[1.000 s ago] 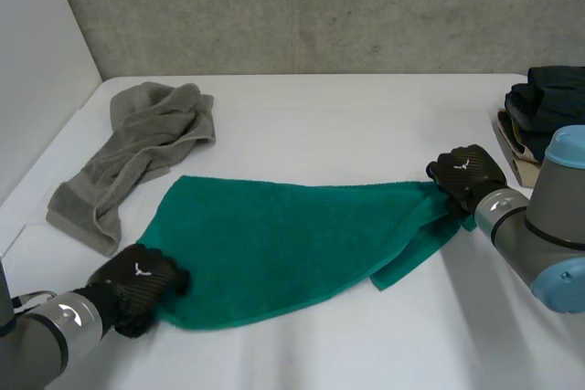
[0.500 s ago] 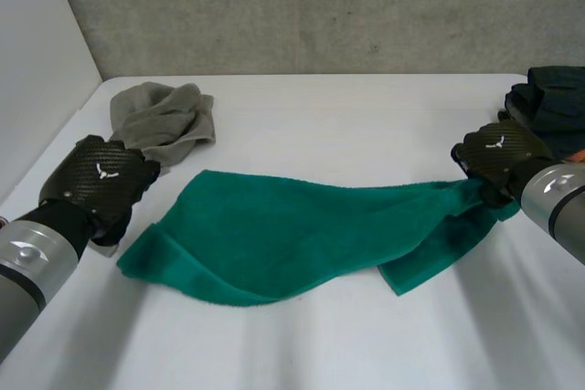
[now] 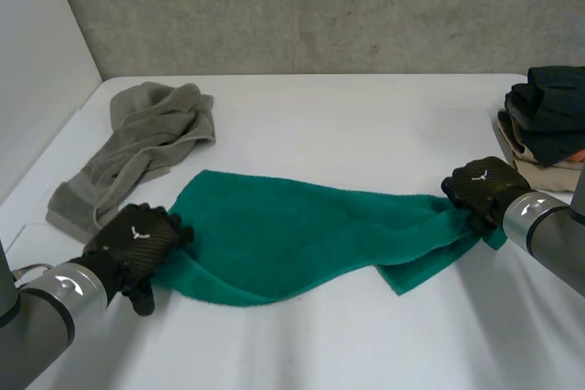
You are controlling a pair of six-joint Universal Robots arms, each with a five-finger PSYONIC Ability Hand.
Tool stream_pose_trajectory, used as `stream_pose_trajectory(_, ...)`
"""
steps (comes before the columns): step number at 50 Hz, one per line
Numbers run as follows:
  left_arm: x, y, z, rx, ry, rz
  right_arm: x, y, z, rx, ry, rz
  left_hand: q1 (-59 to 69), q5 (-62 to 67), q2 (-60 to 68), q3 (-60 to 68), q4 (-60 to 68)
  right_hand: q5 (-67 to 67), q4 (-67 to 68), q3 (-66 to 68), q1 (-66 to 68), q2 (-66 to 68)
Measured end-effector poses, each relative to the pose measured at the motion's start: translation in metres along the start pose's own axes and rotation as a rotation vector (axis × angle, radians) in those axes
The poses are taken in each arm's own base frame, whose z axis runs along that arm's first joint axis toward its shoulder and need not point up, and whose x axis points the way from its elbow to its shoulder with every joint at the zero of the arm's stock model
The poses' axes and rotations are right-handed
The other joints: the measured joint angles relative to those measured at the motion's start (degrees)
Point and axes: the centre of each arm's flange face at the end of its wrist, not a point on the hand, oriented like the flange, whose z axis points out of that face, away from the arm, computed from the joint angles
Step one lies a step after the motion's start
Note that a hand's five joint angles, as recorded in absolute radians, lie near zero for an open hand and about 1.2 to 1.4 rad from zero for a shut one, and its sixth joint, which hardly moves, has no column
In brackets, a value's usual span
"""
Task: Fold the laundry.
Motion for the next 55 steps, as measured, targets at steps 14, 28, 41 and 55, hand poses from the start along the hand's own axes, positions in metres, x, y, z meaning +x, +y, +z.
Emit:
stream_pose_trajectory(14,0.0,0.017,0.042,0.003,-0.028,0.045,-0.004,0.005,-0.001,-0.009,-0.006,0.004,12.26,12.8,12.41,12.15,12.22,0.0,0.0,0.0,0.0,0.0)
stream_pose_trajectory(28,-0.033,-0.028,0.016,0.109,-0.267,0.109,0.01,-0.014,-0.028,-0.002,0.023,-0.063,48.07,48.44,50.62,50.13,50.77,0.0,0.0,0.0,0.0,0.0)
stream_pose_trajectory(41,-0.027,-0.046,-0.031,0.126,-0.244,0.035,0.028,-0.021,-0.084,-0.149,-0.049,-0.299,48.07,48.44,50.69,50.14,50.78,0.0,0.01,0.0,0.0,0.0)
stream_pose_trajectory(55,-0.071,-0.096,0.082,0.338,-0.361,0.102,0.066,-0.046,0.005,0.001,0.174,-0.232,48.07,48.44,50.8,50.38,51.03,0.0,0.07,0.29,0.0,0.0)
